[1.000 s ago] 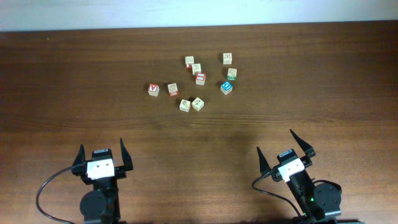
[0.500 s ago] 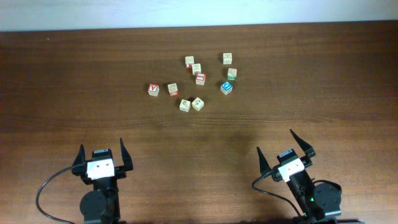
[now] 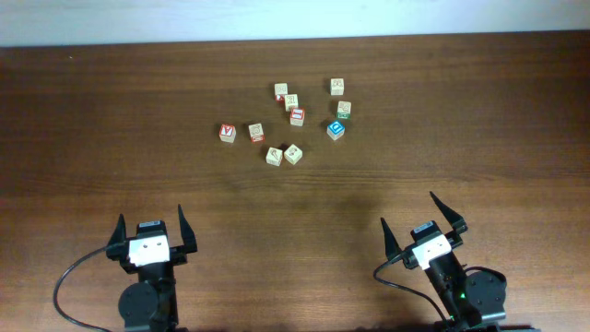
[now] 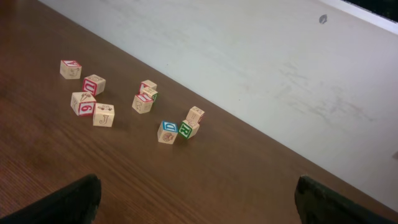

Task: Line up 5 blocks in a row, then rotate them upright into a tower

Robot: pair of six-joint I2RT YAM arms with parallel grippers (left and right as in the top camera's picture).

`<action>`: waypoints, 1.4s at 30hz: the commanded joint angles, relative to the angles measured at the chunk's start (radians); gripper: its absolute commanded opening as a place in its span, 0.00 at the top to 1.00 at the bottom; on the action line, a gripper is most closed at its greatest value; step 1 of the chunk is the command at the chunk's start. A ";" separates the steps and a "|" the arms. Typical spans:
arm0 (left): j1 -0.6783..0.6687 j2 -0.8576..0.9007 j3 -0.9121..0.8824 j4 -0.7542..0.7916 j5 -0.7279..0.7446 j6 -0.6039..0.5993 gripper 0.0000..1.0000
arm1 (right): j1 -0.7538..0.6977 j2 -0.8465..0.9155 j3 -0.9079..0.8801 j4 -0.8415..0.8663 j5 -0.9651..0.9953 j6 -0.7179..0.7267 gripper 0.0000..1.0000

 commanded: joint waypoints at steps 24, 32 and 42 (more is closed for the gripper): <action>0.006 -0.009 -0.007 0.001 -0.007 0.020 0.01 | 0.006 -0.007 -0.009 0.008 0.011 0.003 0.01; 0.006 -0.009 -0.007 0.042 0.052 -0.023 0.01 | 0.006 -0.007 -0.009 0.081 -0.028 0.007 0.01; 0.006 0.139 0.054 0.166 0.130 -0.112 0.01 | 0.006 -0.005 0.047 0.085 -0.048 0.061 0.01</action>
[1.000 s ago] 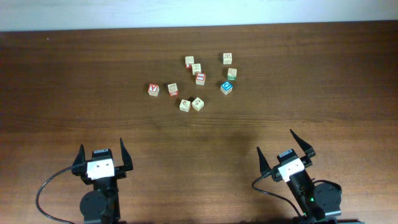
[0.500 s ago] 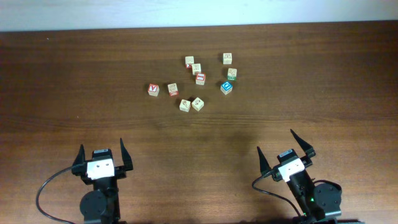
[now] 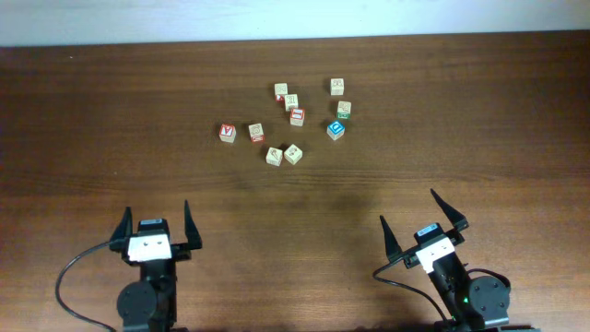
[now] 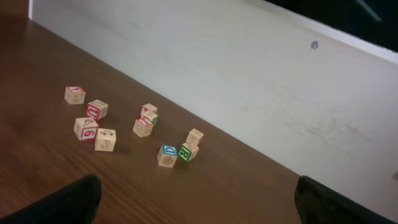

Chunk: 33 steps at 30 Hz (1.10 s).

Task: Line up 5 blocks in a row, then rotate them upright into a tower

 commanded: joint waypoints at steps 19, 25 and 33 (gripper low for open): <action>0.006 0.899 0.712 -0.068 0.352 -0.062 0.01 | 0.006 0.569 0.645 -0.287 -0.090 0.044 0.01; 0.006 1.141 1.015 -0.340 0.460 -0.062 0.01 | 0.006 0.924 1.036 -0.600 -0.126 0.045 0.01; -0.035 1.343 1.295 -0.609 0.485 -0.062 0.01 | 0.006 1.392 1.510 -0.963 -0.194 0.045 0.01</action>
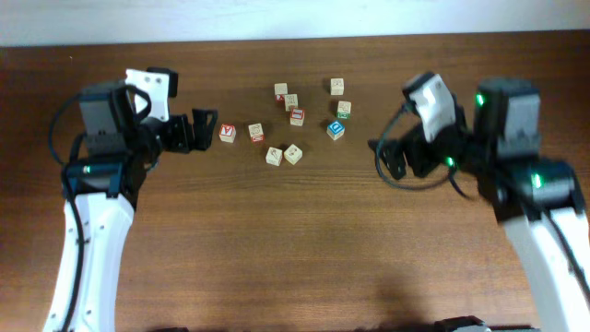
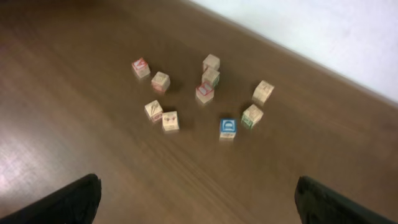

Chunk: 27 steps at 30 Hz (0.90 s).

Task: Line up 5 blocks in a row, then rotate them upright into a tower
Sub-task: 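Raise both grippers forward toward the scattered blocks, then lower the right gripper onto the blue D block and grasp it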

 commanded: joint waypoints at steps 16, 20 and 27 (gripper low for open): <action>-0.129 0.306 0.141 -0.063 0.021 -0.003 0.01 | 0.041 0.579 0.328 0.048 -0.097 0.067 0.02; -0.129 0.306 0.141 -0.060 -0.029 -0.004 0.01 | 0.122 0.642 0.328 0.055 0.359 0.179 0.01; -0.129 0.306 0.141 -0.074 -0.193 -0.171 0.01 | 0.220 0.701 0.328 0.060 0.503 0.200 0.02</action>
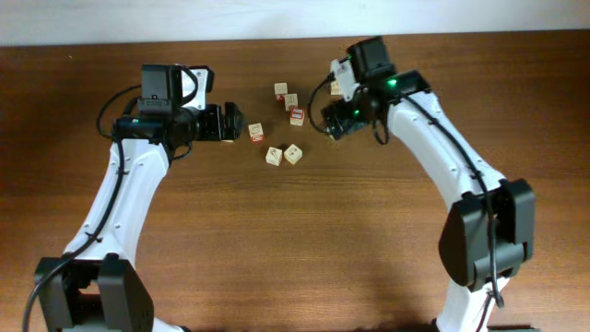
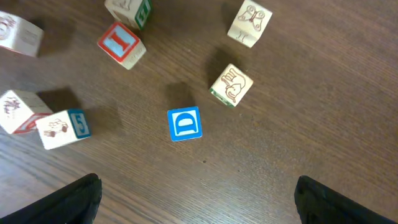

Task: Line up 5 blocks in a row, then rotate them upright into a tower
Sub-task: 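Lower the right gripper onto the blue D block and grasp it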

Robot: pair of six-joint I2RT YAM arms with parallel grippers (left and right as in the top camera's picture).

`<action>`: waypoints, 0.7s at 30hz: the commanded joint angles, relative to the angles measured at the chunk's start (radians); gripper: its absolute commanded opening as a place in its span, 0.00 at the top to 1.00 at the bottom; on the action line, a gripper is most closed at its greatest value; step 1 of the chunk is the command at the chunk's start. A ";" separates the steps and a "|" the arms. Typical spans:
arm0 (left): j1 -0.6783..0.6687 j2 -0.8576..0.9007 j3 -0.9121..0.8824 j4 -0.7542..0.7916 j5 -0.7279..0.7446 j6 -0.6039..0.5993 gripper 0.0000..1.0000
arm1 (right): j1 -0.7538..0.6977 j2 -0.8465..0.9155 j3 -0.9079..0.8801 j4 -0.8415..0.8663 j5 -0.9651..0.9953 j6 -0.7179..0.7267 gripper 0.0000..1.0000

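Observation:
Several small wooden picture-and-letter blocks lie scattered at the far middle of the brown table [image 1: 295, 231]. My right gripper [image 2: 198, 202] hangs open just above them. The blue D block [image 2: 185, 124] lies ahead of its fingertips [image 2: 68, 198], with an elephant block [image 2: 231, 84] and a red I block [image 2: 122, 45] beyond. In the overhead view my right gripper [image 1: 339, 118] covers the blue block. My left gripper [image 1: 221, 124] is open at the cluster's left end, beside a red-edged block [image 1: 256, 132]. The red V block is hidden under it.
Two pale blocks [image 1: 274, 156] lie side by side at the near edge of the cluster. Three more [image 1: 291, 100] sit between the grippers. A white wall edge [image 1: 295, 18] runs along the far side of the table.
Both arms have moved inward. My right gripper was right of the cluster and now sits low over the blue D block. My left gripper now covers the red V block.
Both arms rested folded at the near table edge, grippers open, in the two oldest moments. Then they were stretched out to either side of the cluster. Now both grippers are at the blocks. No block has visibly moved.

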 commanded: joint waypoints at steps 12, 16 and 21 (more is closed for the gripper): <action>-0.003 0.006 0.019 -0.009 -0.057 -0.054 0.01 | 0.013 0.150 0.012 0.130 0.028 0.021 0.30; -0.003 0.006 0.019 -0.009 -0.057 -0.054 0.01 | 0.013 0.205 0.012 0.150 0.002 0.023 0.35; -0.003 0.006 0.019 -0.009 -0.057 -0.054 0.01 | 0.013 0.254 0.011 0.173 -0.014 0.041 0.42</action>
